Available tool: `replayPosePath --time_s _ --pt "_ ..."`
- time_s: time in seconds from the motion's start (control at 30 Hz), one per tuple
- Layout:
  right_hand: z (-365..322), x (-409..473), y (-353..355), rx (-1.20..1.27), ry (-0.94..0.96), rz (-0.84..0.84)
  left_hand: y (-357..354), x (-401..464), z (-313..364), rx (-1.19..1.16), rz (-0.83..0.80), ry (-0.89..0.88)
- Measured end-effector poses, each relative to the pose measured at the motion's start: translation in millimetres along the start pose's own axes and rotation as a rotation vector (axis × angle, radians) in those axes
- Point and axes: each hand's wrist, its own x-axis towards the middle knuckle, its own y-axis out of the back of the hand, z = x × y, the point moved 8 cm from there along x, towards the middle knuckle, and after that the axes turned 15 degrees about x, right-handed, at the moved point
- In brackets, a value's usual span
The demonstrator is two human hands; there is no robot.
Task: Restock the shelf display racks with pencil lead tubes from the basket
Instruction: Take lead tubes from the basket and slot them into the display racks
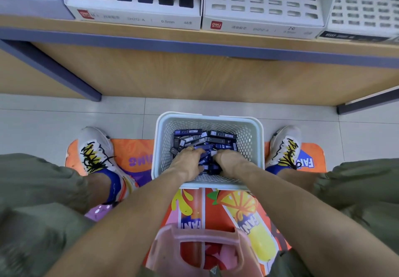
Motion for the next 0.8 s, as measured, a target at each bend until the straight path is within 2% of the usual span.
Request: replayPosePath --time_s 0.13,0.27,0.4,0.47,0.53,0.6,0.73,0.8 --pt "-0.7 -1.2 -0.9 0.004 -0.002 0.007 -0.2 -1.2 -1.6 -0.056 0.009 0.024" --pt "3.8 -4.5 5.6 0.114 0.005 0.053 1.2 -2.6 -5.5 -0.114 0.027 0.059" --pt "14.6 -9.1 11.0 0.33 -0.044 0.151 3.7 -6.3 -9.1 -0.198 0.044 0.098" --pt "16.4 -13.0 22.4 0.54 -0.06 0.259 6.7 -8.1 -9.5 -0.267 0.064 0.102" --pt "16.0 -18.9 37.8 0.877 -0.086 0.356 10.1 -9.7 -6.6 -0.426 0.056 0.102" --pt "9.5 -25.2 53.0 1.114 -0.079 0.39 13.4 -13.4 1.4 -0.686 -0.006 0.101" --pt "-17.3 -46.7 81.2 1.311 -0.005 0.354 32.0 -31.1 25.6 -1.174 -0.13 0.048" --pt "-25.8 -61.8 97.5 1.304 0.034 0.374 52.0 -45.4 35.6 -1.296 -0.138 0.0"
